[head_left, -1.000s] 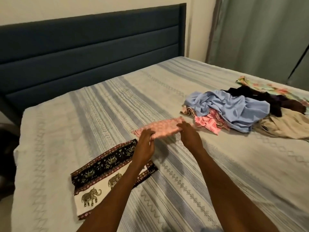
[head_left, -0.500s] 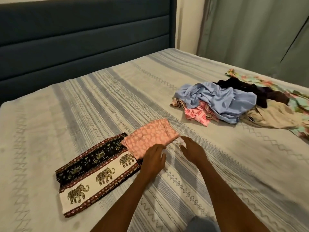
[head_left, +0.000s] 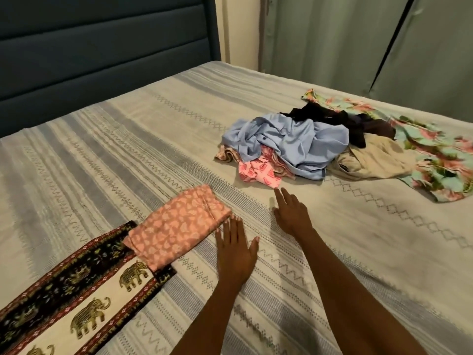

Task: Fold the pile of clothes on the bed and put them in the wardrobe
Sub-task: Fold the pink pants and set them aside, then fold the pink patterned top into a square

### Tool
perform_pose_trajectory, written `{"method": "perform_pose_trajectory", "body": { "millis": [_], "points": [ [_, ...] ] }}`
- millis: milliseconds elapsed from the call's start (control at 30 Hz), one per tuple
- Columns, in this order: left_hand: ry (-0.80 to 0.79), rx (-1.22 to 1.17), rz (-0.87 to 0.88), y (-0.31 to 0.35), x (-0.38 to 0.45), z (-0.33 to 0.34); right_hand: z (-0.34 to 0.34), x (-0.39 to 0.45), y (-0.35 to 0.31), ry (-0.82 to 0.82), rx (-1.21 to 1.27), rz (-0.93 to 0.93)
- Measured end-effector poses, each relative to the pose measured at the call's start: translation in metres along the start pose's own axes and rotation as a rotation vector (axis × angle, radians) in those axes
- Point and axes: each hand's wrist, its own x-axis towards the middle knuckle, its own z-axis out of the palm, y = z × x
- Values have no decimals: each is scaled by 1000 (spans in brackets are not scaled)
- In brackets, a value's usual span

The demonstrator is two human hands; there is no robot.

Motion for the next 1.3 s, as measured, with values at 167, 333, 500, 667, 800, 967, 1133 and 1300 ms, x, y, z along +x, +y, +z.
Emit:
{"method": "perform_pose_trajectory", "body": {
  "millis": [167,333,500,667,800,967,1133,1300],
  "points": [
    [87,61,-3,0,1,12,8,47,-17,149,6,-22],
    [86,81,-12,0,0,15,4,66,-30,242,-85,16],
    [80,87,-1,-1,-1,12,7,42,-4,286,-139,-3],
    [8,99,10,0,0,7,3,-27,28,308,-153,75],
    [-77,72,-12,7,-1,-1,15,-106,52,313,-122,158],
    [-303,-239,-90,43,-24,-27,24,-204,74,416,-7,175],
    [-541,-901,-170,113,-61,-64,22,-285,93,391,121,177],
    [-595,-735,-148,177,-100,-58,32,-383,134,401,235,118]
  ]
}}
